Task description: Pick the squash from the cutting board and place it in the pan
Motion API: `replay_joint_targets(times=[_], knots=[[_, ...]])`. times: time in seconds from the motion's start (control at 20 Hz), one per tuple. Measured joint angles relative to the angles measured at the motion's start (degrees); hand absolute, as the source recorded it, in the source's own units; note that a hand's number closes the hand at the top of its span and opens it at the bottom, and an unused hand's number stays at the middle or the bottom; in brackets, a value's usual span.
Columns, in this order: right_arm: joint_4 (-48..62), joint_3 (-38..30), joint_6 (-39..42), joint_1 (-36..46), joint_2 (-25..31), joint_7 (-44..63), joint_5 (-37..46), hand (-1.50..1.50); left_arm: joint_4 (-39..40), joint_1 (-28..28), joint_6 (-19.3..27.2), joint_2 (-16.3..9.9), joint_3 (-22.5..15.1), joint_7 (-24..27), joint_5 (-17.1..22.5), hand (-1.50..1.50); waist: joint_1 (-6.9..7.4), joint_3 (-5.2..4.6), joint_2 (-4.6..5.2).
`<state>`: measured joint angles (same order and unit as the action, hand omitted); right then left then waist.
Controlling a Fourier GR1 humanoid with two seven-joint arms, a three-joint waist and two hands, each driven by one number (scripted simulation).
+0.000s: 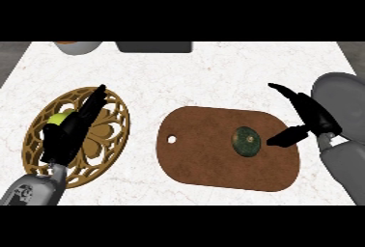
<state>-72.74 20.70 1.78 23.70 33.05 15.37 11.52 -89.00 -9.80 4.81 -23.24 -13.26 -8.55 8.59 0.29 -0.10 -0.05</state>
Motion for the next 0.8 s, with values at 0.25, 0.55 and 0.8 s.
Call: replay_joint_targets(times=[0.25,0.55,0.8], knots=[[-0.5,4.4,12.9,7.3,1.8,11.7,0.7,-1.50,-0.2,0.2,-0.5,0.4,-0.3,0.2,-0.4,0.00,0.64,-0.05,-0.01],[2.1,7.8,29.7,15.7,-1.7,25.2,-4.1,-1.50,-0.1,-0.7,-1.1,0.5,0.1,-1.0,-0.6,0.00,0.96,-0.04,0.08],[3.2,7.8,35.4,19.8,-7.5,33.9,-8.6,-1.50,-0.7,-0.4,-1.0,1.4,0.6,-1.6,-1.1,0.00,0.42,0.01,-0.02]])
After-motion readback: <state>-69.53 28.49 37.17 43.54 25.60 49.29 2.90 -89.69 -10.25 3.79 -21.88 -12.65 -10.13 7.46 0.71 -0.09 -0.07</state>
